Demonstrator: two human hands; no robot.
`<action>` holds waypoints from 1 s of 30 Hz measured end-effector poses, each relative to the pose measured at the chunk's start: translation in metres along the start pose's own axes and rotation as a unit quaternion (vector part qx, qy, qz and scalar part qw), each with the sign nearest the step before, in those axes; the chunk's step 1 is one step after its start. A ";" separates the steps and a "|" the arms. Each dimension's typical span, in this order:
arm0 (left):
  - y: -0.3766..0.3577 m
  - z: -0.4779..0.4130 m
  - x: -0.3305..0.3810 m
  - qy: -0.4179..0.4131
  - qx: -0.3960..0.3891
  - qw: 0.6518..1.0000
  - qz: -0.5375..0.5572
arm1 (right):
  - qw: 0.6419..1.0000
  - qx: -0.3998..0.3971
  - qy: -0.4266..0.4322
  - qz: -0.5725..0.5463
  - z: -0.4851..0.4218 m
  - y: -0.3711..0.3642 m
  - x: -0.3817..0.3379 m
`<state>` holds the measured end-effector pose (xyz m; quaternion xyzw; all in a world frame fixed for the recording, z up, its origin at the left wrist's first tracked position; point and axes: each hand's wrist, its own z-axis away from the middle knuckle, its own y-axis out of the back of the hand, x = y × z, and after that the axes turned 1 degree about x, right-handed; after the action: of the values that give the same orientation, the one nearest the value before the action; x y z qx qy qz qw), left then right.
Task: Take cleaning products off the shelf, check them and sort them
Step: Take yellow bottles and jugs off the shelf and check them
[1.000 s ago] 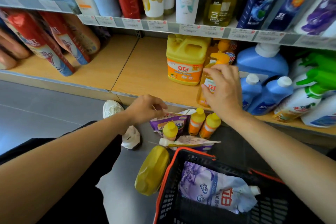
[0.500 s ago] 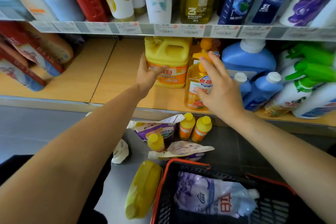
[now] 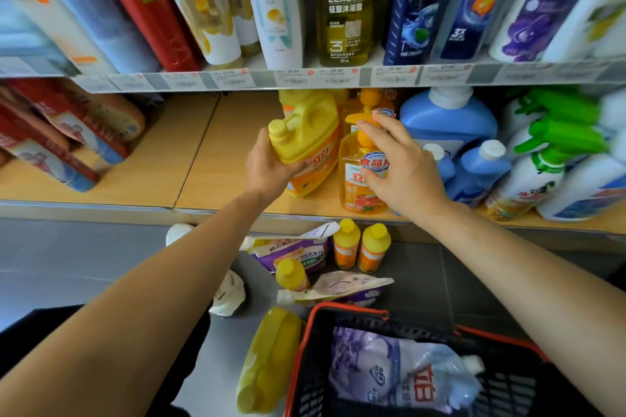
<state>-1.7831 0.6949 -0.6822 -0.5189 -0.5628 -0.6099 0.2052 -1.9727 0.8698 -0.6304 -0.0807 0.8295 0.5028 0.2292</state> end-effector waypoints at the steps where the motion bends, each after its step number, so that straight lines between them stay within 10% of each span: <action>1: 0.003 0.004 0.003 -0.015 -0.001 1.000 -0.022 | 1.000 -0.006 0.002 -0.004 0.000 0.001 0.001; 12: 0.096 0.056 0.089 -0.122 -0.094 0.963 -0.222 | 0.968 -0.143 -0.032 -0.203 0.000 0.032 0.003; 20: 0.115 0.119 0.159 -0.126 -0.202 0.966 -0.098 | 0.970 -0.091 0.044 -0.222 0.029 0.089 -0.054; 30: 0.044 0.177 0.174 -0.081 -0.334 0.938 0.050 | 0.955 -0.226 -0.004 -0.190 0.084 0.153 -0.038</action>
<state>-1.7411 0.8995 -0.5416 -0.6326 -0.3151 -0.7075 0.0042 -1.9701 1.0134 -0.5236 -0.2844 0.6625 0.6247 0.2999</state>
